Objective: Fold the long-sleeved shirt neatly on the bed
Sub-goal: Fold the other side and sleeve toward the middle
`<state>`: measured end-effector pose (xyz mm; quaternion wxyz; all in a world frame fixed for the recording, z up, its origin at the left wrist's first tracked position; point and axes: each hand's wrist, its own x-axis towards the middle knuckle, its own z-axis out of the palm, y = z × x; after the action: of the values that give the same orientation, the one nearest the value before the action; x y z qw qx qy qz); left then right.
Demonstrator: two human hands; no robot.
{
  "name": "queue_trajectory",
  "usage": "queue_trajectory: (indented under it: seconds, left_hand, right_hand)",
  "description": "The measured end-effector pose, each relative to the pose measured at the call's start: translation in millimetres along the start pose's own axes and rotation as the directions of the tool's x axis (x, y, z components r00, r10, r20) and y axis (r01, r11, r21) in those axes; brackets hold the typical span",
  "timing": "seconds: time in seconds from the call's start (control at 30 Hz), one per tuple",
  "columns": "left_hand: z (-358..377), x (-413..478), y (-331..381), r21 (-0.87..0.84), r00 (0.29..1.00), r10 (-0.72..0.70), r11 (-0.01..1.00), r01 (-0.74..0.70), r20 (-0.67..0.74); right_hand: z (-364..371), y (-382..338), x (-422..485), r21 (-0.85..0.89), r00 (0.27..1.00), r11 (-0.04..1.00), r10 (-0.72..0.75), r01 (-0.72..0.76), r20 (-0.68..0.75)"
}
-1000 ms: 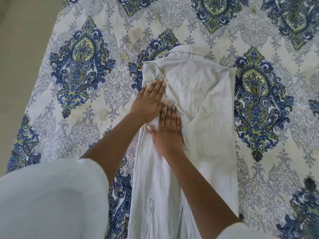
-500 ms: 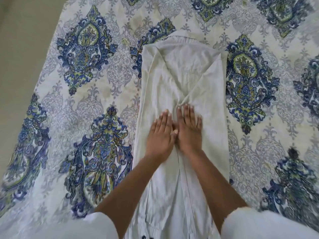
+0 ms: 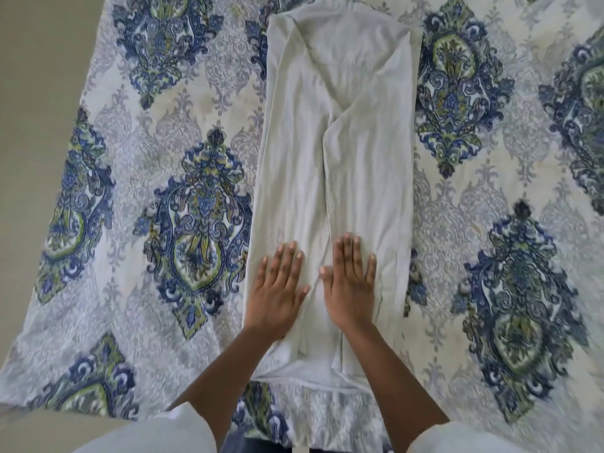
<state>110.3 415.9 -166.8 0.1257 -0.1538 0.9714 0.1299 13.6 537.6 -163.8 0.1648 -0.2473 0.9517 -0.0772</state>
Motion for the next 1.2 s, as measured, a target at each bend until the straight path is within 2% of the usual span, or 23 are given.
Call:
queue_trajectory:
  seconds: [0.13, 0.33, 0.4, 0.47, 0.57, 0.63, 0.73, 0.83, 1.0, 1.13, 1.2]
  left_hand:
    - [1.4, -36.7, 3.3, -0.019, 1.0, -0.013, 1.0, 0.013, 0.022]
    - [5.9, -74.3, 2.9, 0.045, 0.989, -0.042, 0.998, 0.036, 0.139]
    - [-6.6, -73.4, 6.3, 0.053, 0.989, -0.062, 0.997, 0.055, 0.136]
    - [-19.8, -58.6, 6.3, 0.026, 0.996, -0.054, 0.998, 0.052, 0.073]
    - [-35.6, -15.6, 8.6, -0.023, 0.999, 0.011, 1.0, -0.012, -0.031]
    - [-38.6, 11.5, 12.4, -0.032, 0.997, 0.068, 0.997, -0.07, -0.048]
    - [-21.0, 30.3, 8.0, 0.011, 0.99, 0.129, 0.991, -0.13, 0.049]
    - [-3.2, 27.0, 3.1, 0.058, 0.989, 0.139, 0.988, -0.142, 0.054]
    - [-17.5, 19.8, 1.0, 0.041, 0.994, 0.099, 0.994, -0.1, 0.037]
    - [-0.8, -24.9, -8.3, 0.04, 0.979, 0.129, 0.99, -0.136, 0.155]
    - [-6.9, -42.6, -11.2, -0.036, 0.965, 0.176, 0.984, -0.172, 0.194]
  right_hand:
    - [-6.9, 8.8, -30.0, 0.019, 0.998, 1.0, -0.009, 0.008, 0.068]
    - [2.0, 37.1, -78.6, -0.032, 0.988, 0.998, -0.048, 0.053, 0.145]
    - [0.3, 36.9, -91.8, -0.006, 0.992, 0.999, -0.045, 0.046, 0.117]
    - [-6.1, 35.5, -93.3, 0.051, 0.998, 0.999, -0.022, 0.02, 0.052]
    - [-21.1, 31.0, -65.4, 0.094, 0.997, 0.996, 0.018, -0.012, -0.072]
    - [-24.4, 31.8, -39.5, 0.081, 0.991, 0.995, 0.074, -0.066, -0.11]
    - [-16.3, 41.4, -20.9, 0.042, 0.992, 0.993, 0.111, -0.109, -0.065]
    - [-3.8, 54.0, -25.3, -0.018, 0.997, 0.997, 0.078, -0.078, -0.028]
    - [-12.4, 45.0, -29.3, -0.009, 0.995, 0.996, 0.089, -0.09, -0.049]
    - [-1.6, 48.1, -64.8, -0.051, 0.994, 0.995, 0.093, -0.091, 0.05]
    - [-8.3, 49.5, -75.8, 0.037, 0.99, 0.995, 0.083, -0.088, 0.113]
